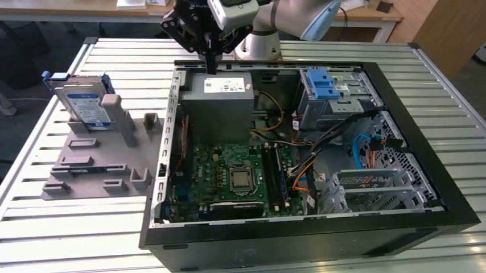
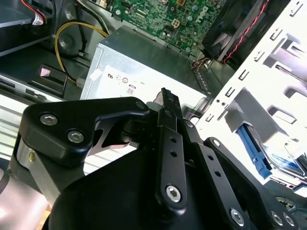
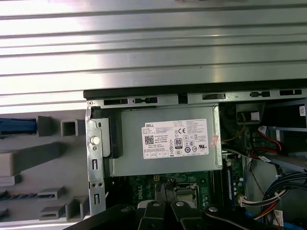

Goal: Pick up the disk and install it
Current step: 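Reach for the disk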

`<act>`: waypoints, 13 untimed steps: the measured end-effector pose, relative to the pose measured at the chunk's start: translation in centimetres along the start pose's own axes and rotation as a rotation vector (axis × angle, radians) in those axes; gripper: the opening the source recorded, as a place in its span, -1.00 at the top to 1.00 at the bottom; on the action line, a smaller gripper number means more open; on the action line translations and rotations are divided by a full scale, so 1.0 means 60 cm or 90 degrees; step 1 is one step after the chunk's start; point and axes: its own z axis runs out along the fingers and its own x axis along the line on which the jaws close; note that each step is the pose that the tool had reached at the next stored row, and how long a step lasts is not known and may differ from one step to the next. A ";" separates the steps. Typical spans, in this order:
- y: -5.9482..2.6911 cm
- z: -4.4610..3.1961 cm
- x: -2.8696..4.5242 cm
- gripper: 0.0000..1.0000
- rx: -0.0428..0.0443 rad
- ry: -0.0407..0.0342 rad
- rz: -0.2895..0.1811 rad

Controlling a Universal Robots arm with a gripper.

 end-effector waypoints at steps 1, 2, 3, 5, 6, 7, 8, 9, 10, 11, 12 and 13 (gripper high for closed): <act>0.000 0.000 0.001 0.79 0.0000 0.0000 0.000; 0.000 0.000 0.002 0.79 0.0000 0.0000 0.000; 0.000 0.000 0.002 0.79 0.0000 0.0000 0.000; 0.000 0.000 0.004 0.79 0.0000 0.0000 0.000; 0.000 0.000 0.005 0.79 0.0000 0.0000 0.000; 0.000 0.000 0.006 0.79 0.0000 0.0000 0.000; -0.001 0.000 0.007 0.79 0.0000 0.0000 0.000; -0.001 0.000 0.008 0.79 0.0000 0.0000 0.000; -0.001 0.000 0.009 0.79 -0.0001 -0.0001 0.000; -0.001 0.000 0.010 0.79 0.0000 0.0000 0.000; -0.001 0.000 0.011 0.79 0.0000 0.0000 0.000; -0.001 0.000 0.012 0.79 0.0000 0.0000 0.000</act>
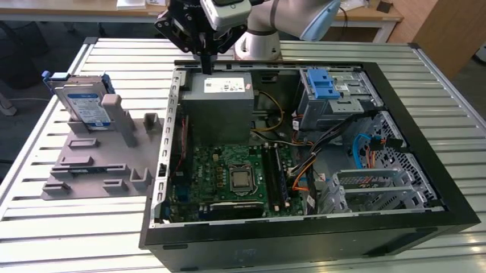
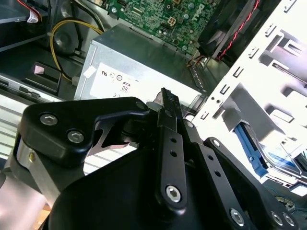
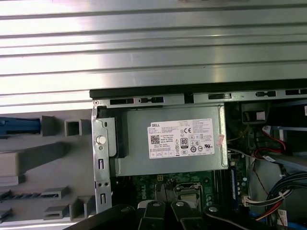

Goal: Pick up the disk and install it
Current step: 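Reach for the disk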

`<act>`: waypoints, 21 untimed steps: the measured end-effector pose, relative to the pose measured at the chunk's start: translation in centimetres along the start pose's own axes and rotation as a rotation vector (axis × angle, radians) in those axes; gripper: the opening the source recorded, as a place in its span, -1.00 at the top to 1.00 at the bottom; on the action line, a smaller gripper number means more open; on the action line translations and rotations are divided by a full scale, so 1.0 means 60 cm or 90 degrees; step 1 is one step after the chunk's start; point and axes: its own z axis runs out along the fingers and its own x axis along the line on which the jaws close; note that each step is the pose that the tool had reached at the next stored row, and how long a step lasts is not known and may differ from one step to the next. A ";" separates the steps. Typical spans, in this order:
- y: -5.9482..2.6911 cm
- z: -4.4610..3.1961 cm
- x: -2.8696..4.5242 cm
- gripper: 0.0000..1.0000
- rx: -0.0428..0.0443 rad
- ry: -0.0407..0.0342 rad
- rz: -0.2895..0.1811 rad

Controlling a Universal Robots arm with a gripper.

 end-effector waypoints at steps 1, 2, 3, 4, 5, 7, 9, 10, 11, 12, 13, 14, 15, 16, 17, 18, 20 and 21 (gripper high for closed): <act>0.000 0.000 0.001 0.79 0.0000 0.0000 0.000; 0.000 0.000 0.003 0.79 0.0000 0.0000 0.000; 0.000 0.000 0.004 0.79 0.0000 0.0000 0.000; 0.000 0.000 0.006 0.79 0.0000 0.0000 0.000; 0.000 0.000 0.007 0.79 0.0000 0.0000 0.000; 0.000 0.000 0.010 0.79 0.0000 0.0000 0.000; 0.000 0.000 0.014 0.79 0.0000 0.0000 0.000; 0.001 0.000 0.015 0.79 0.0000 0.0000 0.000; 0.001 0.000 0.017 0.79 0.0000 0.0000 0.000; 0.001 0.000 0.019 0.79 0.0000 0.0000 0.000; 0.001 0.000 0.021 0.79 0.0000 0.0000 0.000; 0.002 0.000 0.022 0.79 0.0000 0.0000 0.000; 0.002 0.000 0.024 0.79 0.0000 0.0000 0.000; 0.002 0.000 0.026 0.79 0.0000 0.0000 0.000; 0.002 -0.001 0.028 0.79 0.0000 0.0000 0.000; 0.002 -0.001 0.030 0.79 0.0000 0.0000 0.000; 0.003 -0.001 0.034 0.79 0.0000 0.0000 0.000; 0.003 -0.001 0.036 0.79 0.0000 0.0000 0.000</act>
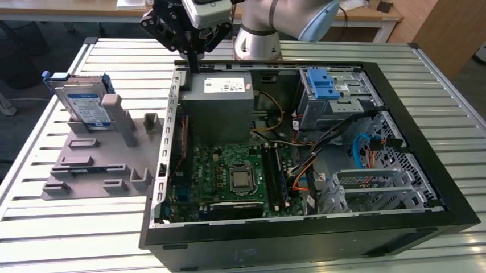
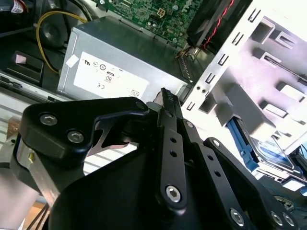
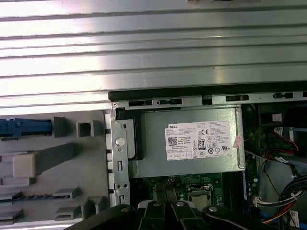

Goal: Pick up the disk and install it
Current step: 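Reach for the disk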

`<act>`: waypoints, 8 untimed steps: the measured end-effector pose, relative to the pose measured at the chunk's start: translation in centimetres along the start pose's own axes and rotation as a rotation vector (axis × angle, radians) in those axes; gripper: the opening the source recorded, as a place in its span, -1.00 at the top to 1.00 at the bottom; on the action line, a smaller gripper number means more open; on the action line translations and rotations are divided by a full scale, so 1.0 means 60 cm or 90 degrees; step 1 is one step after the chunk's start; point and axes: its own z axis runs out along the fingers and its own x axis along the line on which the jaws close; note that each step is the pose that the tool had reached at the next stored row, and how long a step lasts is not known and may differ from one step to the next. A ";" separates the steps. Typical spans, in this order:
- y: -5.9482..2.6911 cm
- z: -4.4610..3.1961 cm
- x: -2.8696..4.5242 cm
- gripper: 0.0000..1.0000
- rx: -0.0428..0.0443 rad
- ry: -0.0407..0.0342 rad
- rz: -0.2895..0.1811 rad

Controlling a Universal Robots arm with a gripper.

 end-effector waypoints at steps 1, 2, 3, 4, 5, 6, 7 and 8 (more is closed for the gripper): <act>0.000 0.000 0.002 0.79 0.0000 0.0000 0.000; 0.001 0.000 0.004 0.79 -0.0001 0.0000 0.000; 0.001 0.000 0.006 0.79 0.0000 0.0000 0.000; 0.002 0.000 0.008 0.79 0.0000 0.0000 0.000; 0.002 0.000 0.010 0.79 0.0000 0.0000 0.000; 0.003 0.000 0.012 0.79 -0.0001 0.0000 0.000; 0.004 0.000 0.014 0.79 0.0000 0.0000 0.000; 0.005 0.000 0.016 0.79 0.0000 0.0000 0.000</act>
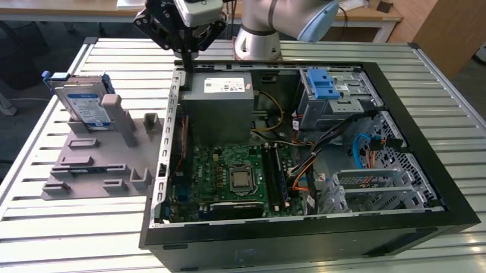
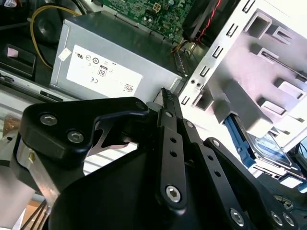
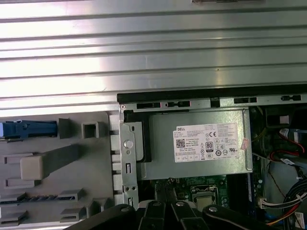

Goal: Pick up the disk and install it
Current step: 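Reach for the disk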

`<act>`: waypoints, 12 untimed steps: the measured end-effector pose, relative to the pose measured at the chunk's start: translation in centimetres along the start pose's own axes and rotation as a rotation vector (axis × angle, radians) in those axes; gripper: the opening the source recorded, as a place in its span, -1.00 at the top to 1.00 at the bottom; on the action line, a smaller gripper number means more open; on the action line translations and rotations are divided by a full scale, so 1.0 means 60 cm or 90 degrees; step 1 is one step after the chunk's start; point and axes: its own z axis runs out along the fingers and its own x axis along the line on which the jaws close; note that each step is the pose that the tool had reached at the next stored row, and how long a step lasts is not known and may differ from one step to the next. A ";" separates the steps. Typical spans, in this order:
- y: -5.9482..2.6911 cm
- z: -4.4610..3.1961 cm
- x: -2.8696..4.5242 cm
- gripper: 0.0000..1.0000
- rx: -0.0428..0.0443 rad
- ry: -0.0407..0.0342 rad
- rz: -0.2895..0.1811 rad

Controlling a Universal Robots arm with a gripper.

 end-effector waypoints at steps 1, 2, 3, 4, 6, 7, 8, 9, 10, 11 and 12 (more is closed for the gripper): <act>0.001 0.000 0.002 0.79 0.0000 0.0000 0.000; 0.002 0.000 0.005 0.79 0.0001 0.0001 0.000; 0.003 0.000 0.009 0.79 0.0000 0.0000 0.000; 0.004 0.000 0.012 0.79 0.0001 0.0001 0.000; 0.006 0.000 0.018 0.79 0.0000 0.0000 0.000; 0.008 0.000 0.021 0.79 0.0000 0.0000 0.000; 0.009 0.000 0.024 0.79 0.0000 0.0000 0.000; 0.011 0.000 0.026 0.79 0.0000 0.0000 0.000; 0.012 0.000 0.029 0.79 0.0000 0.0000 0.000; 0.013 0.000 0.031 0.79 0.0000 0.0000 0.000; 0.014 0.000 0.033 0.79 0.0000 0.0000 0.000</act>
